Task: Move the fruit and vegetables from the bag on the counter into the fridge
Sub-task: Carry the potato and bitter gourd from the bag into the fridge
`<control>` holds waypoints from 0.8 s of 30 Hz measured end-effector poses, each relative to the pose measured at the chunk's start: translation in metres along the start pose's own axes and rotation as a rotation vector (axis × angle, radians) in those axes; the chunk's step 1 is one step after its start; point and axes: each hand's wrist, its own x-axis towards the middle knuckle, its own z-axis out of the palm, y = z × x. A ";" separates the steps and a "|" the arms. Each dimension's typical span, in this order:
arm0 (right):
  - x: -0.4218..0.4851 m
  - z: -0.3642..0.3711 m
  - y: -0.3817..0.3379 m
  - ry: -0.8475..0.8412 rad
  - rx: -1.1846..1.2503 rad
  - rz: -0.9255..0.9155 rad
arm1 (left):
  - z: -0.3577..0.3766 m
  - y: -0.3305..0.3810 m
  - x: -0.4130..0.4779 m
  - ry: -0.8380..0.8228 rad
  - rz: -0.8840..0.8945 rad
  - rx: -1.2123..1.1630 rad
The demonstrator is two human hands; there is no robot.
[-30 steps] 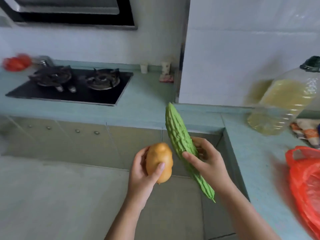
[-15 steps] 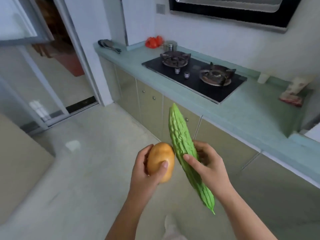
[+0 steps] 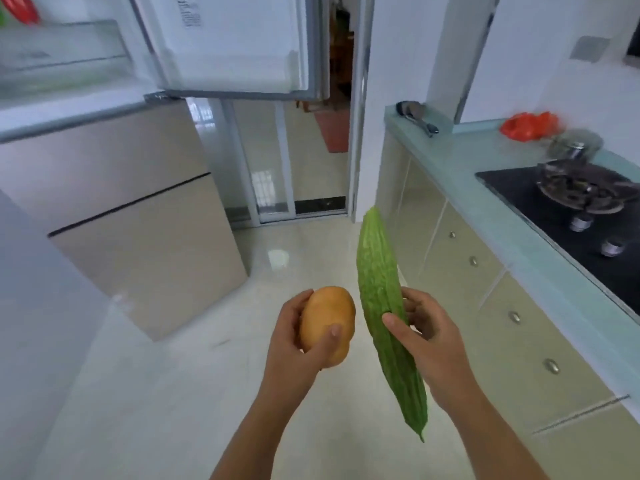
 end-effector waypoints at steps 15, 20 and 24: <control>0.120 0.217 -0.014 -0.526 -0.061 -0.089 | -0.169 -0.016 0.061 0.553 -0.081 -0.035; 0.144 0.307 -0.024 -0.547 -0.080 -0.150 | -0.248 -0.023 0.098 0.584 -0.059 -0.023; 0.163 0.375 -0.040 -0.563 -0.110 -0.187 | -0.313 -0.019 0.133 0.594 -0.037 0.008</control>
